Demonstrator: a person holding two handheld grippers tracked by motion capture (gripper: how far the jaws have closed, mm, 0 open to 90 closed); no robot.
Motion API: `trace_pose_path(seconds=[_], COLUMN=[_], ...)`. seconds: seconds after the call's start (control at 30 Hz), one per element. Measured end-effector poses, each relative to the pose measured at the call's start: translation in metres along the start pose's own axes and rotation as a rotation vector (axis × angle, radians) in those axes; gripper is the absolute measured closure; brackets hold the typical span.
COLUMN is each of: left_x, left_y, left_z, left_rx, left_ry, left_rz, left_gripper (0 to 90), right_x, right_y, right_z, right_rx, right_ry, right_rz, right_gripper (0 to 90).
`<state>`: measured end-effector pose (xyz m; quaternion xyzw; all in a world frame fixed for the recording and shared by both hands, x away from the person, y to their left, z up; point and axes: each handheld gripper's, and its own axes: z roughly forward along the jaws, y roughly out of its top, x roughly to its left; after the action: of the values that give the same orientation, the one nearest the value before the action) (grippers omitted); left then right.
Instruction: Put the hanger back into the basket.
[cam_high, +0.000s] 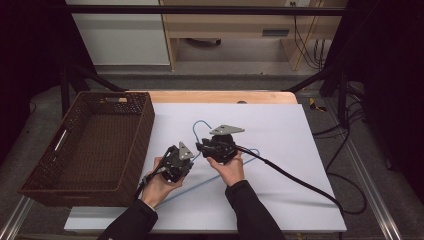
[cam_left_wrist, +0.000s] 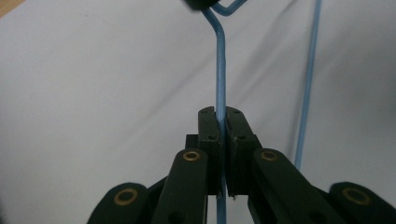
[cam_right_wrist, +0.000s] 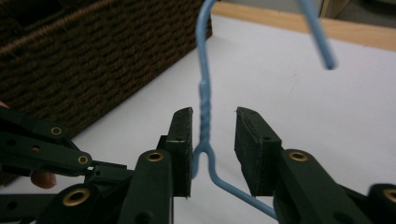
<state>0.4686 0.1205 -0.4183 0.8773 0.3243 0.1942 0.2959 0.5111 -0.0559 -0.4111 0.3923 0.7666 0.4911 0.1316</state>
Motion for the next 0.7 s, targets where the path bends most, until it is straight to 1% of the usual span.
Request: trace_pose_path(seconds=[0.03, 0.1, 0.17, 0.2, 0.3, 0.47, 0.5, 0.6, 0.67, 0.7], left_x=[-0.001, -0.001, -0.001, -0.001, -0.001, -0.002, -0.002, -0.001, 0.000, 0.001], left_y=[0.000, 0.001, 0.002, 0.003, 0.004, 0.007, 0.008, 0.009, 0.009, 0.010], left_z=[-0.001, -0.005, -0.010, -0.011, -0.017, -0.031, -0.033, -0.040, -0.043, -0.045], left_rx=[-0.011, -0.016, -0.024, -0.032, -0.049, -0.078, -0.083, -0.088, -0.100, -0.097], left_ry=[0.005, 0.001, 0.005, 0.007, 0.007, 0.017, 0.015, 0.019, 0.023, 0.024], left_rz=[-0.004, -0.005, -0.002, -0.008, -0.004, 0.007, 0.004, 0.007, -0.004, 0.002], left_gripper=[86.9, 86.9, 86.9, 86.9, 87.0, 87.0, 87.0, 87.0, 87.0, 87.0], right_x=[-0.002, -0.005, -0.007, -0.008, -0.012, -0.021, -0.024, -0.032, -0.038, -0.041], right_y=[0.001, 0.002, 0.002, 0.002, 0.000, -0.009, -0.012, -0.019, -0.023, -0.026], right_z=[-0.006, -0.021, -0.033, -0.043, -0.062, -0.088, -0.094, -0.107, -0.115, -0.119], right_rx=[-0.019, -0.045, -0.055, -0.059, -0.069, -0.062, -0.062, -0.077, -0.089, -0.095], right_ry=[-0.002, 0.003, -0.003, -0.009, -0.011, -0.038, -0.047, -0.055, -0.063, -0.070], right_rz=[-0.002, -0.002, -0.017, -0.028, -0.041, -0.067, -0.069, -0.074, -0.068, -0.068], right_gripper=[63.8, 60.6, 57.0, 55.4, 50.1, 41.9, 39.9, 33.9, 27.6, 25.0])
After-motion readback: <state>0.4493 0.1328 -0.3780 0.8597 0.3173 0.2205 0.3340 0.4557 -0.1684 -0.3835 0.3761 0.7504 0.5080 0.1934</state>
